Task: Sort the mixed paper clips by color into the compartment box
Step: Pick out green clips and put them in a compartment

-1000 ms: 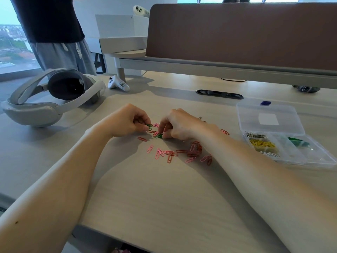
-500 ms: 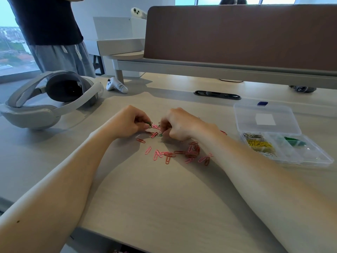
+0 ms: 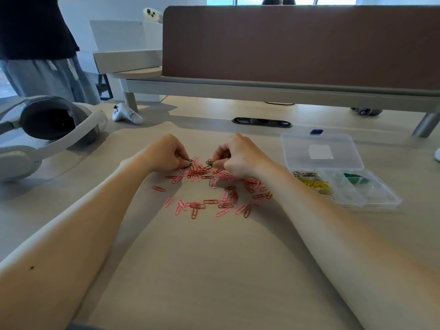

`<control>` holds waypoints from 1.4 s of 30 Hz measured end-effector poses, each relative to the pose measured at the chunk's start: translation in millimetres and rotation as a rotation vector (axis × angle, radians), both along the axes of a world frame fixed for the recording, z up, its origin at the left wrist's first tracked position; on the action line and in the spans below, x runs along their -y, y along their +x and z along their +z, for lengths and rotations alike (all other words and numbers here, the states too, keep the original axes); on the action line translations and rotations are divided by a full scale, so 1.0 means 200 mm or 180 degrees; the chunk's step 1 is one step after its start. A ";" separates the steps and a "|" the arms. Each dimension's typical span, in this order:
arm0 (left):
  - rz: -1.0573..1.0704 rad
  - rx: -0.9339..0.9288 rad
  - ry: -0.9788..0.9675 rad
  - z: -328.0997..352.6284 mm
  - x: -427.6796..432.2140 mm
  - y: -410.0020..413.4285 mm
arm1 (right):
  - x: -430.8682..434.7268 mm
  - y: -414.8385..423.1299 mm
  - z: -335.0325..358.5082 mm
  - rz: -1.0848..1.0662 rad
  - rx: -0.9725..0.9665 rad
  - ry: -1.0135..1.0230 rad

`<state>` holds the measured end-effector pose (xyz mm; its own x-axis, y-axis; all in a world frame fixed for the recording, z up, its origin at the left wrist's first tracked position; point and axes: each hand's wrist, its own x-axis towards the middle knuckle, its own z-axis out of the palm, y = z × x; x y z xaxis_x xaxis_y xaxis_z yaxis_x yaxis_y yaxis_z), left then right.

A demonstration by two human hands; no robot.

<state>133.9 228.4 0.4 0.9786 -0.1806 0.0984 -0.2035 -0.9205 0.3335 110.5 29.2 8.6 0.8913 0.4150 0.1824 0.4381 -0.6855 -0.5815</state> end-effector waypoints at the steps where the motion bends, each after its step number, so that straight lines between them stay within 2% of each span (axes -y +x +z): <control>1: 0.0040 -0.0033 -0.0012 0.01 0.01 0.00 | 0.00 0.00 0.00 -0.0013 -0.0014 -0.0003; 9: 0.0220 -0.0534 0.0537 0.07 0.08 0.01 | 0.00 0.01 -0.02 -0.0009 -0.0062 -0.0042; 14: 0.0159 -0.0563 0.0588 0.07 0.09 0.00 | 0.03 0.01 -0.01 -0.0035 -0.0059 -0.0024; 18: 0.0157 -0.0520 0.0306 0.07 0.09 -0.04 | 0.04 0.01 -0.01 -0.0048 -0.0043 0.0040; 25: -0.0140 -0.0548 -0.0666 0.17 0.16 -0.11 | 0.13 -0.03 0.05 -0.0094 -0.0016 0.0132; 29: -0.0539 -0.0561 -0.0834 0.20 0.37 -0.13 | 0.33 -0.08 0.10 -0.0266 0.0007 0.0035; 42: -0.1422 0.0063 -0.0584 0.12 1.21 -0.09 | 1.15 -0.19 0.04 -0.1402 0.0031 -0.0176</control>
